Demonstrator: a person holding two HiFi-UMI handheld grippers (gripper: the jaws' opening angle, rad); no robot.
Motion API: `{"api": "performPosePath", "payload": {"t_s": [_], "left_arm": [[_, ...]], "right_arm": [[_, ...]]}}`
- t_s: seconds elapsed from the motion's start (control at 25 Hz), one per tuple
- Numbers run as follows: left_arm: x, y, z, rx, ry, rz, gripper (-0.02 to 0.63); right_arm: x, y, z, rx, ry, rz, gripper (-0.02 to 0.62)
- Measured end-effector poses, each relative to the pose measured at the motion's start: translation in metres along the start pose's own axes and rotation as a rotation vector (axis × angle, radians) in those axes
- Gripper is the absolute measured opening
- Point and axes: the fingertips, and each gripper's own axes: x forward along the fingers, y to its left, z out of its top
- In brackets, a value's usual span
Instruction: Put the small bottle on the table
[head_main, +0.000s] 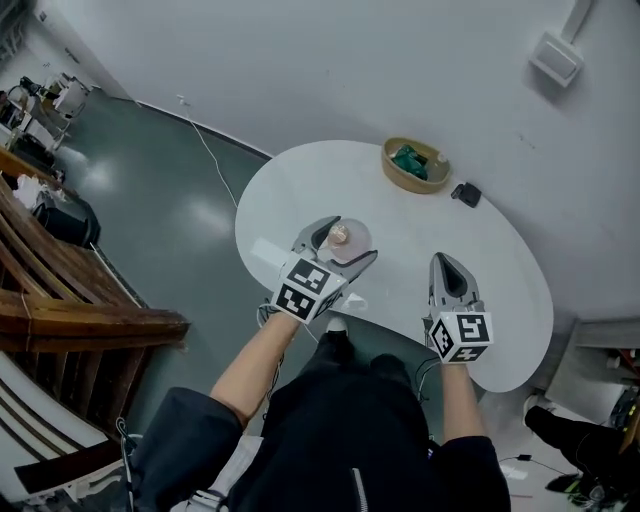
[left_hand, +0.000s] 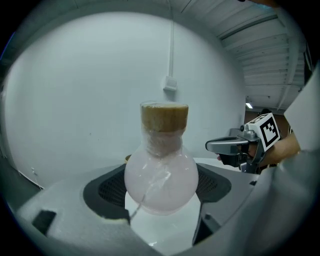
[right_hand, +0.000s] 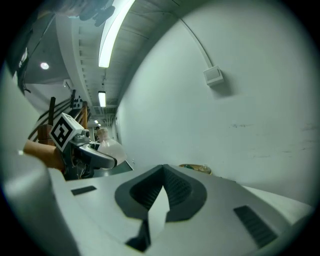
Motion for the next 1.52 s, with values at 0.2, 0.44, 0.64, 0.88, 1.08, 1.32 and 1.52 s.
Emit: {"api": "performPosePath", "payload": {"t_s": [0.2, 0.44, 0.64, 0.88, 1.08, 1.32, 1.52], "left_arm": [[0.024, 0.023, 0.004, -0.009, 0.016, -0.018, 0.396], [0.034, 0.027, 0.006, -0.025, 0.025, -0.004, 0.396], [0.037, 0.034, -0.016, -0.042, 0.062, 0.028, 0.396], [0.037, 0.037, -0.074, -0.067, 0.140, 0.075, 0.396], [0.034, 0.034, -0.124, -0.117, 0.183, 0.112, 0.396], [0.042, 0.045, -0.167, -0.103, 0.226, 0.150, 0.396], [0.064, 0.073, -0.187, -0.083, 0.238, 0.179, 0.397]], "right_arm": [[0.021, -0.008, 0.002, 0.005, 0.008, -0.021, 0.003], [0.032, -0.021, 0.004, 0.006, 0.029, -0.005, 0.002], [0.042, -0.016, -0.005, 0.004, 0.059, 0.027, 0.003], [0.049, -0.009, -0.040, 0.033, 0.111, 0.054, 0.003], [0.051, -0.003, -0.076, 0.044, 0.172, 0.077, 0.002], [0.053, 0.006, -0.095, 0.052, 0.215, 0.089, 0.002], [0.058, 0.006, -0.100, 0.037, 0.234, 0.086, 0.003]]}}
